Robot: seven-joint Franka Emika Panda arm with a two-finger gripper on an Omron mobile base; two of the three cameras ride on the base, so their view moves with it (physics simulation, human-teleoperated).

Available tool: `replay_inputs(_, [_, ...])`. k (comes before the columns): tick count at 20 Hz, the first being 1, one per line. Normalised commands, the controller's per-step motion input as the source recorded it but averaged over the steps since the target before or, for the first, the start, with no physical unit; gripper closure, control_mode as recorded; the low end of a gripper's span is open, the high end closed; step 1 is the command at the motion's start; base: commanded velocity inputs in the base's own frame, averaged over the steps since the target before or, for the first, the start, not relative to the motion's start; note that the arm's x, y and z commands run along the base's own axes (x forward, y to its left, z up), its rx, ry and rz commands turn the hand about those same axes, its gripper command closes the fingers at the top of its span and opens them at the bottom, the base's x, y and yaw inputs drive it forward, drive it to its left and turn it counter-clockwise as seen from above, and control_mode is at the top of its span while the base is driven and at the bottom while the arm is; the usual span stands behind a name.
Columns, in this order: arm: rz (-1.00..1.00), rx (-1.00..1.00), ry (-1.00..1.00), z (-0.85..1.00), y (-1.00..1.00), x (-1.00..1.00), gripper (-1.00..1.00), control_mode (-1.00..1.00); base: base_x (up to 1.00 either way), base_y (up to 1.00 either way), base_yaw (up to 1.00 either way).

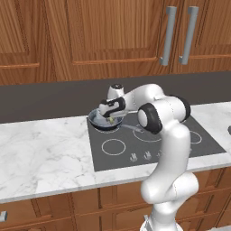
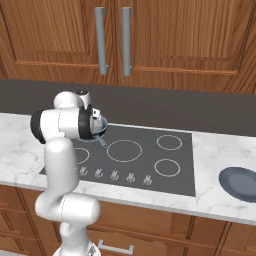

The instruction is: Pick up the butter stick and place it in the pan. Then turn on the burner for the pan.

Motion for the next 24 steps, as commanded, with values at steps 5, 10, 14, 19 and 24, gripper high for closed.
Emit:
replay_inputs(5, [0.00, 0.00, 0.00, -0.08, 0.02, 0.07, -1.00, -1.00, 0.00, 0.00, 0.00])
replay_inputs(10, [0.00, 0.00, 0.00, 0.00, 0.00, 0.00, -1.00, -1.00, 0.00, 0.00, 0.00])
replay_inputs(14, [0.00, 0.00, 0.00, 0.00, 0.00, 0.00, -1.00, -1.00, 0.00, 0.00, 0.00])
replay_inputs(19, [0.00, 0.00, -0.02, 0.00, 0.00, -0.04, -1.00, -1.00, 0.00, 0.00, 0.00])
replay_inputs(24, [0.00, 0.00, -0.05, 0.06, 0.00, -0.23, -1.00, -1.00, 0.00, 0.00, 0.00])
